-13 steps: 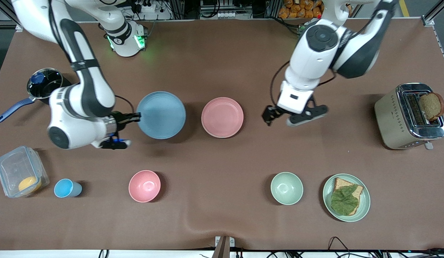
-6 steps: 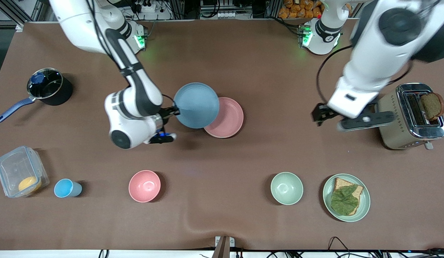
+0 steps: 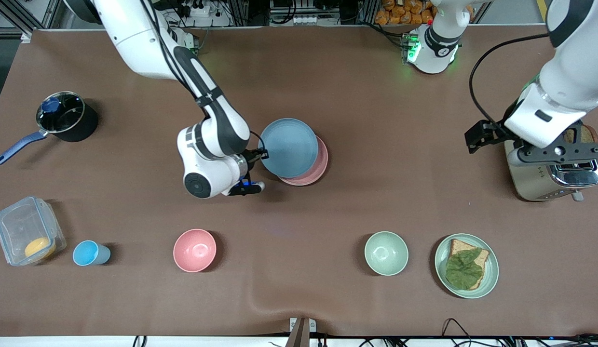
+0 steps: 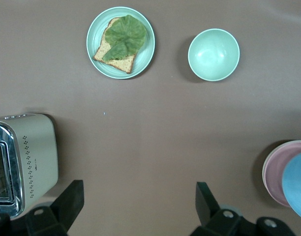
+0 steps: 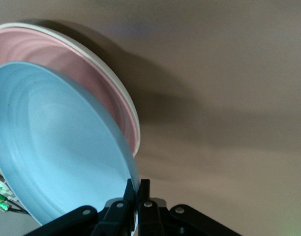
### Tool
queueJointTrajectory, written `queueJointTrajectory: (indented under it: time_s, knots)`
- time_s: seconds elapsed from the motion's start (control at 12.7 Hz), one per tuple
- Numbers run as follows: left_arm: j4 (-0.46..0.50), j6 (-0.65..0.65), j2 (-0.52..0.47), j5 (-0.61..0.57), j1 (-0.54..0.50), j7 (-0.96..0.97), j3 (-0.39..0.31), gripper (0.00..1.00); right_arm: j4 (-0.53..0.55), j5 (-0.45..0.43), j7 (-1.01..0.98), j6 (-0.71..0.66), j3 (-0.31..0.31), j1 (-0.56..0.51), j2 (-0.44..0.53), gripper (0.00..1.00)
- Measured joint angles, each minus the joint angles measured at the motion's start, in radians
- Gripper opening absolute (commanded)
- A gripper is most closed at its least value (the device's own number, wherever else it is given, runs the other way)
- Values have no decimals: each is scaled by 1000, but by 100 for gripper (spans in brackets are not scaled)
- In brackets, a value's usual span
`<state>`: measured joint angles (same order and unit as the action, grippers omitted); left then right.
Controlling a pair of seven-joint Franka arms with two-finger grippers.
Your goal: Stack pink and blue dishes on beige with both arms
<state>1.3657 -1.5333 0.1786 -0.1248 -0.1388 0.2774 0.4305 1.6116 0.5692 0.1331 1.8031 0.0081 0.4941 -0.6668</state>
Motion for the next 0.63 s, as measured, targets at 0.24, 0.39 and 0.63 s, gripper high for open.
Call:
queueJointTrajectory:
  time_s: [0.24, 0.39, 0.63]
  knots:
    - [-2, 16, -55, 78, 112, -50, -175, 100, -3, 2, 1, 38, 0, 14, -15, 0]
    - [21, 51, -104, 100, 141, -62, -247, 100, -4, 10, 1, 66, 0, 23, -26, 0]
    - [93, 60, -162, 104, 152, -62, -286, 100, -4, 23, 1, 76, 0, 30, -37, 0]
